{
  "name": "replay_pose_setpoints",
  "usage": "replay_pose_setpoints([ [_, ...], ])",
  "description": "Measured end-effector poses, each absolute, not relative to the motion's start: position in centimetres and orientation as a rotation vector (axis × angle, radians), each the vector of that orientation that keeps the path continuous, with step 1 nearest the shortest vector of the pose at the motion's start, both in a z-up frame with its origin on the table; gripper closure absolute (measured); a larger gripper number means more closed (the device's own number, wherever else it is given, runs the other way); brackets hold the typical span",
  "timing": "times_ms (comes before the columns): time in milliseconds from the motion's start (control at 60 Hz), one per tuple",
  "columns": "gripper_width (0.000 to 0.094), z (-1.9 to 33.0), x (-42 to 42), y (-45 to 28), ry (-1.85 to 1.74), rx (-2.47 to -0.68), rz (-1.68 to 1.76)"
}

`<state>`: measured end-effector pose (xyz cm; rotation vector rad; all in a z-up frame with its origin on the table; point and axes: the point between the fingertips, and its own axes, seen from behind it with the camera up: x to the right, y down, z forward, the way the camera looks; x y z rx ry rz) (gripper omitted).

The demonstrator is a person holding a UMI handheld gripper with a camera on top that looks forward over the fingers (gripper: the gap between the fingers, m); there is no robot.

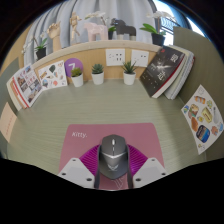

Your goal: Arrange mouse

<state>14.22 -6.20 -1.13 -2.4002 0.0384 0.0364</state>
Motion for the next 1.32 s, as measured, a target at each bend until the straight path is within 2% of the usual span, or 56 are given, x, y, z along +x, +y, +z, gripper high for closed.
replay_pose_setpoints([
  [200,0.0424,-1.3,14.2,-6.1,0.079,-2.387,0.044],
  [267,0.0228,-1.2,13.2,-6.4,0.037,-2.404,0.074],
  [300,0.0198,-1.0,13.0,-6.6,0.021,-2.412,0.072],
  [417,0.0183,1.8,13.4,-7.1,0.028,-2.411,-0.025],
  [733,0.0156,19.4,10.1,-10.1,0.082,-2.245,-0.083],
  [883,0.0156,24.6,7.8,-12.5,0.079,-2.186,-0.102],
  [1050,0.0158,27.1,4.5,-15.5,0.069,-2.15,-0.087],
  [1317,0.0157,27.5,0.6,-19.9,0.065,-2.145,-0.062],
])
